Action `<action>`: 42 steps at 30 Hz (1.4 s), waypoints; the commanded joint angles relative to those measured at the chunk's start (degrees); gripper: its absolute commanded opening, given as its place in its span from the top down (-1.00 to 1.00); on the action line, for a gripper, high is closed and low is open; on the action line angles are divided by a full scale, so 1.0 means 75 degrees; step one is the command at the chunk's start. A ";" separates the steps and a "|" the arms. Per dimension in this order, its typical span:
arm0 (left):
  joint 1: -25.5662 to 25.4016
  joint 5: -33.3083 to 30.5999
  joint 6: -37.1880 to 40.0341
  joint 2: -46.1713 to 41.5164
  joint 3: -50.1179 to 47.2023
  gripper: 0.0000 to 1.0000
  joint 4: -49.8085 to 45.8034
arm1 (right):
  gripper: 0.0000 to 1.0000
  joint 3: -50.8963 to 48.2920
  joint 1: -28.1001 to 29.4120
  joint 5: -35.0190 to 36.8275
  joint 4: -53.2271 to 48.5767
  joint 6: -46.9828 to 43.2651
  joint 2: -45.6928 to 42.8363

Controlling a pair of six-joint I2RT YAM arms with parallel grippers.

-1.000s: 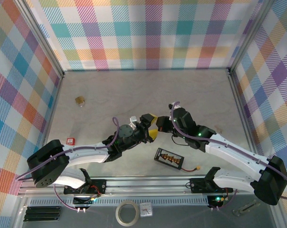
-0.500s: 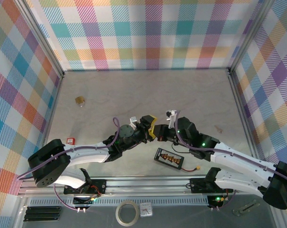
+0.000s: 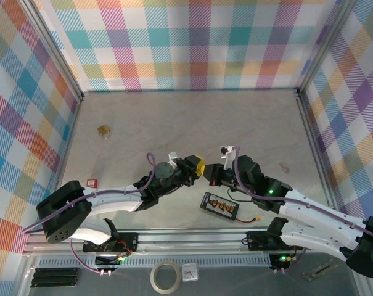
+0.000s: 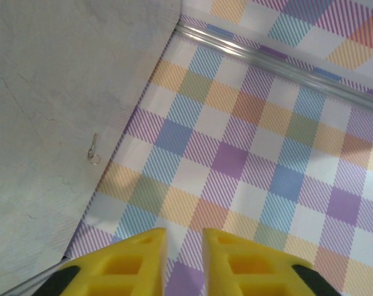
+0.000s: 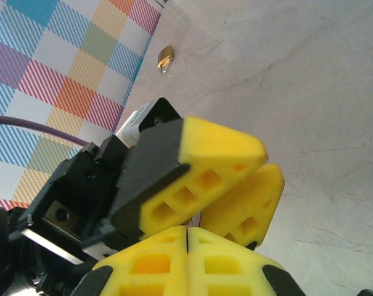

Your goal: Unlock with the key

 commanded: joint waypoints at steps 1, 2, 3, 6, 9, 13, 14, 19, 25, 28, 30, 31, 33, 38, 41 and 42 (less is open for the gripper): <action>0.0047 0.0047 0.0013 -0.0016 -0.0047 0.71 0.0052 | 1.00 -0.0146 0.0045 0.0017 0.0010 -0.0243 -0.0158; 0.0047 0.0046 0.0007 -0.0005 -0.0039 0.76 0.0038 | 1.00 -0.0147 0.0045 0.0009 -0.0018 -0.0272 -0.0171; 0.0045 0.0044 0.0024 0.0007 -0.0035 0.85 0.0024 | 1.00 -0.0158 0.0045 -0.0015 -0.0014 -0.0307 -0.0199; 0.0047 0.0053 0.0037 0.0021 -0.0012 1.00 -0.0047 | 1.00 -0.0181 0.0045 -0.0030 -0.0041 -0.0405 -0.0314; 0.0047 0.0082 0.0092 -0.0001 0.0023 1.00 -0.0157 | 1.00 -0.0169 0.0045 -0.0006 -0.0186 -0.0509 -0.0392; 0.0058 -0.0019 0.0333 -0.0201 0.0056 1.00 -0.0458 | 1.00 -0.0295 0.0045 -0.0041 -0.0086 -0.0590 -0.0637; 0.0069 -0.0069 0.0472 -0.0303 0.0086 1.00 -0.0628 | 1.00 -0.0329 0.0045 -0.0052 -0.0056 -0.0584 -0.0741; 0.0152 -0.0416 0.2384 -0.1133 0.0542 1.00 -0.1580 | -0.35 -0.0262 -0.0005 -0.0132 -0.0140 0.0044 -0.1198; 0.0152 -0.0691 0.5549 -0.2188 0.1206 1.00 -0.1810 | -0.62 -0.0609 -0.1123 -0.1988 0.1209 0.1524 -0.1419; 0.0187 -0.0554 0.5957 -0.2188 0.1351 1.00 -0.1686 | -0.57 -0.1595 -0.1709 -0.2893 0.3998 0.2797 -0.1137; 0.0198 -0.0435 0.5932 -0.2085 0.1347 1.00 -0.1404 | -0.52 -0.1608 -0.1704 -0.3135 0.4662 0.2822 -0.0879; 0.0198 -0.0383 0.5923 -0.2025 0.1348 1.00 -0.1319 | -0.51 -0.1556 -0.1673 -0.3282 0.4924 0.2786 -0.0771; 0.0199 -0.0376 0.5900 -0.1949 0.1327 1.00 -0.1198 | -0.51 -0.1514 -0.1631 -0.3422 0.5370 0.2778 -0.0674; 0.0199 -0.0388 0.5787 -0.1781 0.1236 1.00 -0.0810 | -0.37 -0.1421 -0.1619 -0.3603 0.5640 0.2777 -0.0526; 0.0188 -0.0382 0.5728 -0.1657 0.1198 1.00 -0.0527 | -0.29 -0.1602 -0.1536 -0.3562 0.6020 0.2966 -0.0291; 0.0187 -0.0368 0.5710 -0.1609 0.1195 1.00 -0.0428 | -0.28 -0.1673 -0.1469 -0.3470 0.6125 0.2973 -0.0232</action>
